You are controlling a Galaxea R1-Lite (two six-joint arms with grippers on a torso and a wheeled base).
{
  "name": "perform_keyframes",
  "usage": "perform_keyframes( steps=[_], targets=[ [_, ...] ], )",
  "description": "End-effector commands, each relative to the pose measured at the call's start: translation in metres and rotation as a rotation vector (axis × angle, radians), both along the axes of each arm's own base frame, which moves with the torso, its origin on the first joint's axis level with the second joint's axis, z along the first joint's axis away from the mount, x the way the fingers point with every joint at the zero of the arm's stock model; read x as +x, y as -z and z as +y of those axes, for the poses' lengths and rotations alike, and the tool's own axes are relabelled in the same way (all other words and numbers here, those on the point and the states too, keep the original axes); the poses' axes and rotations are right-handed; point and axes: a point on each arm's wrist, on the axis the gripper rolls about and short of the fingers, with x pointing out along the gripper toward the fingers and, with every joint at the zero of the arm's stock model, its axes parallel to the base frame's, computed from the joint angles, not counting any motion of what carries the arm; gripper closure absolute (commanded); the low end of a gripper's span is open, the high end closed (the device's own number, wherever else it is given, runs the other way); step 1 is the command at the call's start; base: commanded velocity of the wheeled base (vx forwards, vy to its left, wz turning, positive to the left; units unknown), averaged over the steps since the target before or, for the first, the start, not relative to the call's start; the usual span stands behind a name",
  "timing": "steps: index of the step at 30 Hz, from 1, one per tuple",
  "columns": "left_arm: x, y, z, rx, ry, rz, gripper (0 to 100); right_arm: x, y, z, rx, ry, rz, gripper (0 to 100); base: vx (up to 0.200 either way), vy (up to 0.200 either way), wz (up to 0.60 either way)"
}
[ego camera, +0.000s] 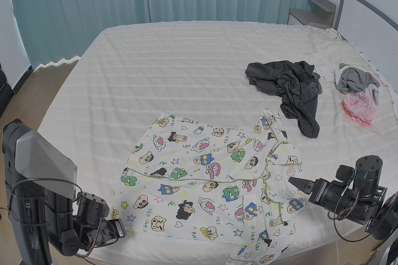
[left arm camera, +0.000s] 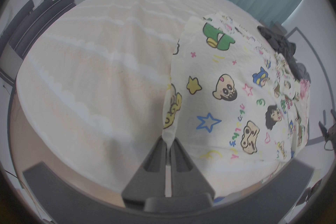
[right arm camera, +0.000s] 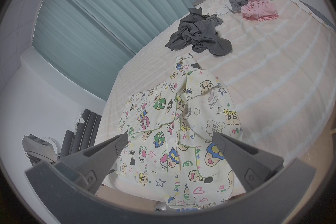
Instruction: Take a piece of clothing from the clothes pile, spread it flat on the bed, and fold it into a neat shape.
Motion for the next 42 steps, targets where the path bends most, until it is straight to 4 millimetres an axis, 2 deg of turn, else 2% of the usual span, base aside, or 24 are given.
perform_keyframes(
  steps=[1, 5, 14, 23, 24, 29, 34, 36, 37, 42],
  targets=[
    [-0.010, -0.017, 0.004, 0.030, 0.029, 0.012, 100, -0.002, 0.001, -0.001, -0.021, -0.009, -0.002, 0, 0.000, 0.000, 0.00],
    [-0.016, -0.026, 0.007, 0.052, 0.047, 0.038, 100, -0.009, 0.007, -0.004, -0.041, -0.010, 0.031, 0, 0.000, 0.000, 0.00],
    [-0.026, -0.026, 0.012, 0.095, 0.070, 0.124, 100, -0.015, 0.010, -0.006, -0.057, -0.020, 0.059, 0, 0.000, 0.000, 0.00],
    [-0.029, -0.028, 0.012, 0.066, 0.080, 0.143, 100, -0.018, 0.015, -0.006, -0.078, -0.031, 0.108, 0, 0.000, 0.000, 0.00],
    [-0.029, -0.028, 0.012, 0.058, 0.083, 0.144, 0, -0.020, 0.016, -0.005, -0.081, -0.036, 0.122, 0, 0.000, 0.000, 0.00],
    [-0.028, -0.030, 0.012, 0.052, 0.083, 0.126, 0, -0.021, 0.017, -0.004, -0.085, -0.045, 0.137, 0, 0.000, 0.000, 0.00],
    [-0.025, -0.053, 0.013, -0.074, 0.088, -0.002, 0, -0.026, 0.023, 0.000, -0.111, -0.074, 0.181, 0, 0.000, 0.000, 0.00],
    [-0.025, -0.055, 0.013, -0.088, 0.086, -0.013, 0, -0.027, 0.023, 0.001, -0.114, -0.077, 0.183, 0, 0.000, 0.000, 0.00],
    [-0.027, -0.064, 0.013, -0.148, 0.059, -0.043, 0, -0.029, 0.024, 0.003, -0.125, -0.096, 0.196, 0, 0.000, 0.000, 0.00],
    [-0.028, -0.067, 0.013, -0.174, 0.033, -0.057, 0, -0.031, 0.029, 0.004, -0.149, -0.109, 0.233, 0, -0.200, 0.000, 0.00]
  ],
)
